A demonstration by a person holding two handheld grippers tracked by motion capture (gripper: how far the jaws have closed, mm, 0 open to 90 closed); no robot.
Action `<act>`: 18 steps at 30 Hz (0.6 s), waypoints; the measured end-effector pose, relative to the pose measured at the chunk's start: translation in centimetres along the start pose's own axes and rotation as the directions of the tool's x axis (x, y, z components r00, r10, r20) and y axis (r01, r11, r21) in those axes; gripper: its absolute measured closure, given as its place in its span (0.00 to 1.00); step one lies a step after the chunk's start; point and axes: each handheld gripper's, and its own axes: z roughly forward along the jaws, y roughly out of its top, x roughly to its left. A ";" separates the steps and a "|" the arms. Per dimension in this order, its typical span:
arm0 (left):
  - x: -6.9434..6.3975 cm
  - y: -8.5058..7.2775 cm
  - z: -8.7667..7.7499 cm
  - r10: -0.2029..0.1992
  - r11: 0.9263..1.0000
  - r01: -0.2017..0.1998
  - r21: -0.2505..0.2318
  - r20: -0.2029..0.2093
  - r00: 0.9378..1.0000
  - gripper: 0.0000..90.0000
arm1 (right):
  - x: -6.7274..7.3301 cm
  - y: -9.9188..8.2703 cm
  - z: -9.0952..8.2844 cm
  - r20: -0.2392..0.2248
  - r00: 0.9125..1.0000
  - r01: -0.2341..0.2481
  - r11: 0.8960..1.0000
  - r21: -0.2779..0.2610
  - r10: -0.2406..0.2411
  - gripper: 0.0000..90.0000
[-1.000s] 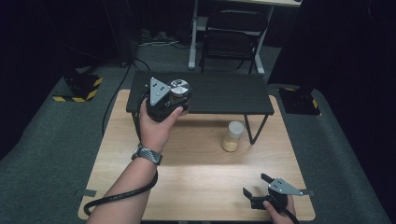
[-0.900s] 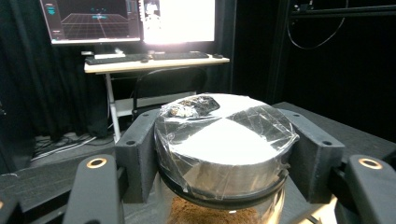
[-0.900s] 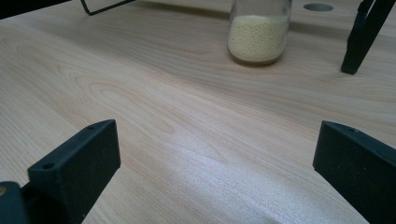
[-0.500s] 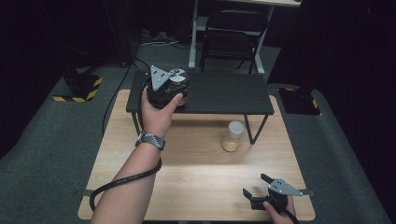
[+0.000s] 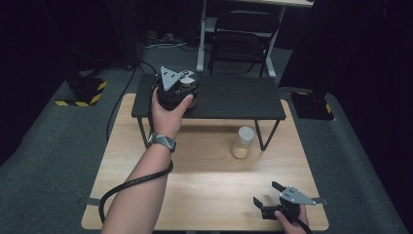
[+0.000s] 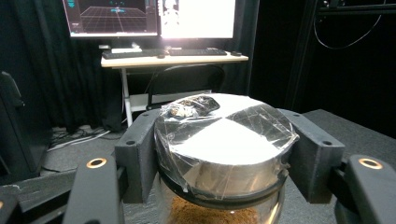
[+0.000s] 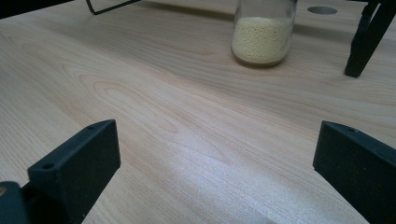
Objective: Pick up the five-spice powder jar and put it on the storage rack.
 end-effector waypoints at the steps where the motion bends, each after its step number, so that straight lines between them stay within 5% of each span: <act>1: 0.0 -0.1 0.1 -0.003 1.000 0.003 0.000 0.000 1.000 0.39 | 0.0 0.0 0.0 0.000 1.000 0.001 1.000 0.001 -0.001 0.00; 18: -0.3 -0.5 0.6 0.007 1.000 -0.007 0.009 0.008 1.000 0.39 | 0.1 0.0 0.0 0.002 1.000 0.009 1.000 0.000 -0.009 0.00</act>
